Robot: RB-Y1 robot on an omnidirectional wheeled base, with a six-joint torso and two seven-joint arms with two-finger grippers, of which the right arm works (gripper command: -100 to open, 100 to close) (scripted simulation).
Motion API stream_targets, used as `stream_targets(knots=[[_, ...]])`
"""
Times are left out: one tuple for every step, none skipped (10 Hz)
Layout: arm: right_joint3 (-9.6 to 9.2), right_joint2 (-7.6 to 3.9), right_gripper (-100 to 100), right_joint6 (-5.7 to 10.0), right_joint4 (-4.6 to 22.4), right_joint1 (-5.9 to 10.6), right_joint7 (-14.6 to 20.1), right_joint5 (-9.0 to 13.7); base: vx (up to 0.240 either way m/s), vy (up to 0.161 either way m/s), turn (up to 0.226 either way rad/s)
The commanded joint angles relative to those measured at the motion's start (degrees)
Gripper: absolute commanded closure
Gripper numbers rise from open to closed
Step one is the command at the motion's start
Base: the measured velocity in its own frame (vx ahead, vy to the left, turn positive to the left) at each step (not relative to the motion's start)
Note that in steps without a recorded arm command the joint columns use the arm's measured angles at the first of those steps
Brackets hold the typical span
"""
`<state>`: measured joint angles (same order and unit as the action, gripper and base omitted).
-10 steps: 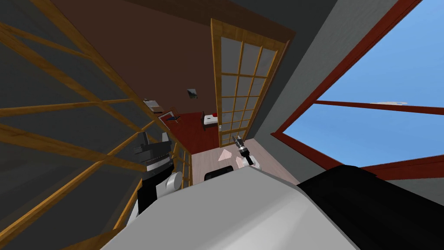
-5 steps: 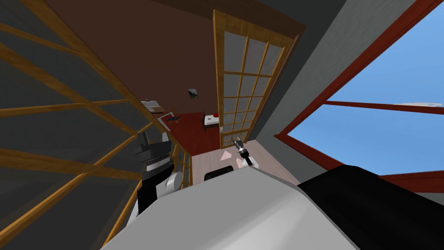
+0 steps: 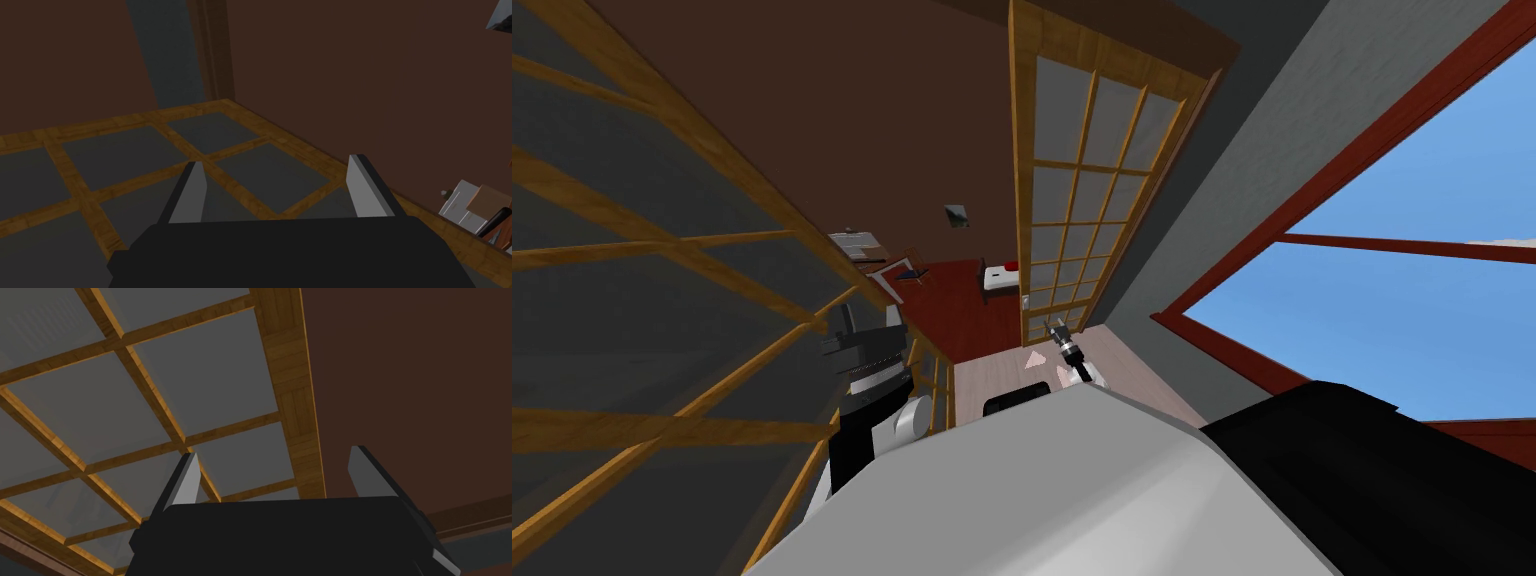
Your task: Pull the door open
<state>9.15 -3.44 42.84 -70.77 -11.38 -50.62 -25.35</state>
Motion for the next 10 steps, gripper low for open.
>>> stream_targets(knots=[[0.50, 0.60, -100, 0.89, 2.5, 0.59, -2.5, -1.3, 0.152, 0.030, -0.043], [0.71, 0.81, -100, 1.22, 3.5, 0.90, -3.4, -1.8, 0.165, 0.028, -0.036], [0.92, 1.02, -100, 1.54, 4.5, 1.22, -4.3, -2.2, 0.129, 0.019, -0.019], [1.13, 1.24, -100, 1.85, 5.5, 1.53, -5.1, -2.7, 0.105, 0.017, -0.028], [1.31, 1.48, -100, 2.13, 6.4, 1.80, -5.9, -3.1, 0.101, 0.025, -0.048], [1.49, 1.72, -100, 2.41, 7.3, 2.07, -6.7, -3.5, 0.089, 0.027, -0.057], [1.86, 2.21, -100, 2.97, 9.1, 2.62, -8.2, -4.3, 0.110, 0.031, -0.075], [2.04, 2.45, -100, 3.24, 10.0, 2.90, -9.0, -4.7, 0.130, 0.033, -0.072], [2.35, 2.94, -100, 3.72, 11.5, 3.36, -10.3, -5.4, 0.134, 0.035, -0.099], [2.64, 3.44, -100, 4.16, 12.9, 3.80, -11.5, -6.0, 0.147, 0.044, -0.131]])
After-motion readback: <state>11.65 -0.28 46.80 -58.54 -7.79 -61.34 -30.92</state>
